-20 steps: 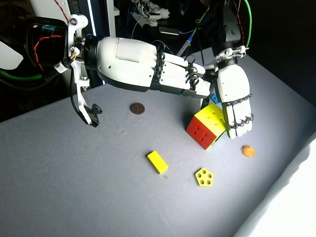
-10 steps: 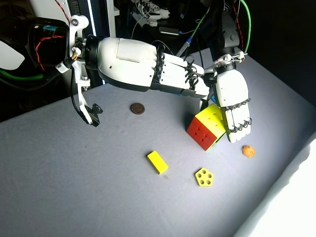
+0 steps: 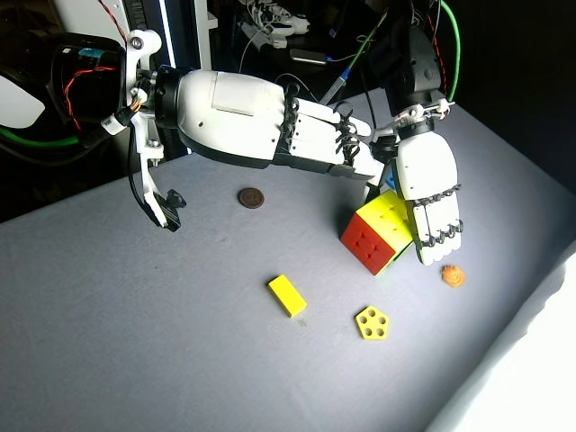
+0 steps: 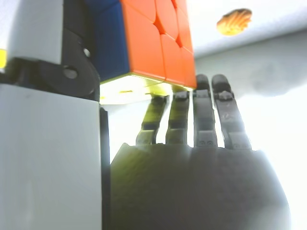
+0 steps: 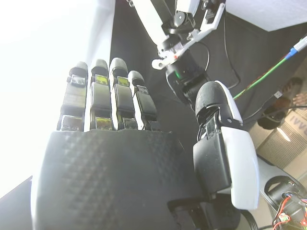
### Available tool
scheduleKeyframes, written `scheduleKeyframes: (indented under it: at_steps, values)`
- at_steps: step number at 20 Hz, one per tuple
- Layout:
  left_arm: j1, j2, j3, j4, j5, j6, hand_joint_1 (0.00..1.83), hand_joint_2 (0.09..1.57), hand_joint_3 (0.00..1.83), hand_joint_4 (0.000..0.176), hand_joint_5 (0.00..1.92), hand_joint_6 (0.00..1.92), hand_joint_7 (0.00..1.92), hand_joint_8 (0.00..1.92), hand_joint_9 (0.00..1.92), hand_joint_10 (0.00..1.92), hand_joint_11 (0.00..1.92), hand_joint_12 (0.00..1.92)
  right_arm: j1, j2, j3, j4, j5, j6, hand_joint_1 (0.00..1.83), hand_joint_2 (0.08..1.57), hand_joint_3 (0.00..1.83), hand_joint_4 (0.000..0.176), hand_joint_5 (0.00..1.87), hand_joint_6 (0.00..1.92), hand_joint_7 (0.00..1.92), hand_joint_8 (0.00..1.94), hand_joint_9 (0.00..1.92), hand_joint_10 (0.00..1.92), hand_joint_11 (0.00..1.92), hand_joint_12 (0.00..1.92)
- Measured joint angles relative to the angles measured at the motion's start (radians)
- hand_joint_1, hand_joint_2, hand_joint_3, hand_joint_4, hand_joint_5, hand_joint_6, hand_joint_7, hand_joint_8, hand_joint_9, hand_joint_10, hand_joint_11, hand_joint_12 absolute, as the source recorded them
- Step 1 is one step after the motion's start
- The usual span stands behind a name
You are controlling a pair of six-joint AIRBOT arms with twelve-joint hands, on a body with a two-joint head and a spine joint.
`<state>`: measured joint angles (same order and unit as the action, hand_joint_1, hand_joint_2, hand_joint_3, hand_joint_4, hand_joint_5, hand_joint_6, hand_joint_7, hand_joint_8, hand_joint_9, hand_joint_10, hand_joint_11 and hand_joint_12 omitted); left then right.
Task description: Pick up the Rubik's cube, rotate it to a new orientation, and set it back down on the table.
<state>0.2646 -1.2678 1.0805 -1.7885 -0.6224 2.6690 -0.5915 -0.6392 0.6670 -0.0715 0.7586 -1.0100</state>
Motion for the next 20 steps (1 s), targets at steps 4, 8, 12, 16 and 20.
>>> scheduleKeyframes:
  at_steps: [4, 8, 12, 16, 20]
  values:
    - [0.000, 0.000, 0.000, -0.002, 0.000, 0.000, 0.98, 1.07, 0.01, 0.000, 0.00, 0.00, 0.00, 0.00, 0.00, 0.00, 0.00, 0.00, 0.000, 0.000, 0.000, 0.000, 0.000, 0.000, 0.14, 1.28, 0.00, 0.000, 0.03, 0.01, 0.12, 0.00, 0.08, 0.00, 0.00, 0.00]
    - [0.002, 0.000, 0.000, -0.004, 0.000, 0.000, 1.02, 1.09, 0.00, 0.000, 0.11, 0.02, 0.20, 0.03, 0.22, 0.04, 0.00, 0.50, -0.005, 0.000, 0.000, 0.000, 0.005, 0.000, 0.15, 1.27, 0.00, 0.000, 0.06, 0.00, 0.15, 0.02, 0.12, 0.00, 0.00, 0.15]
    - [0.001, 0.000, 0.000, 0.003, -0.002, 0.002, 1.13, 1.12, 0.01, 0.000, 0.30, 1.13, 0.21, 1.48, 0.22, 1.61, 0.07, 1.76, -0.005, 0.000, 0.000, 0.000, 0.007, 0.000, 0.20, 1.26, 0.00, 0.000, 0.06, 0.00, 0.16, 0.00, 0.13, 0.00, 0.00, 0.27]
    - [0.002, 0.000, 0.000, -0.008, -0.007, -0.006, 1.03, 1.39, 0.01, 0.013, 0.54, 1.64, 0.48, 1.83, 0.29, 1.89, 0.23, 1.92, -0.005, 0.000, 0.000, 0.000, 0.008, 0.000, 0.14, 1.28, 0.00, 0.000, 0.02, 0.00, 0.13, 0.00, 0.11, 0.00, 0.00, 0.15]
    - [0.001, 0.000, -0.007, -0.011, -0.012, -0.006, 0.98, 1.43, 0.02, 0.022, 0.49, 1.79, 0.40, 1.89, 0.30, 1.92, 0.28, 1.92, -0.005, 0.000, 0.000, 0.023, 0.029, -0.016, 0.18, 1.28, 0.00, 0.000, 0.05, 0.01, 0.17, 0.00, 0.14, 0.01, 0.00, 0.21]
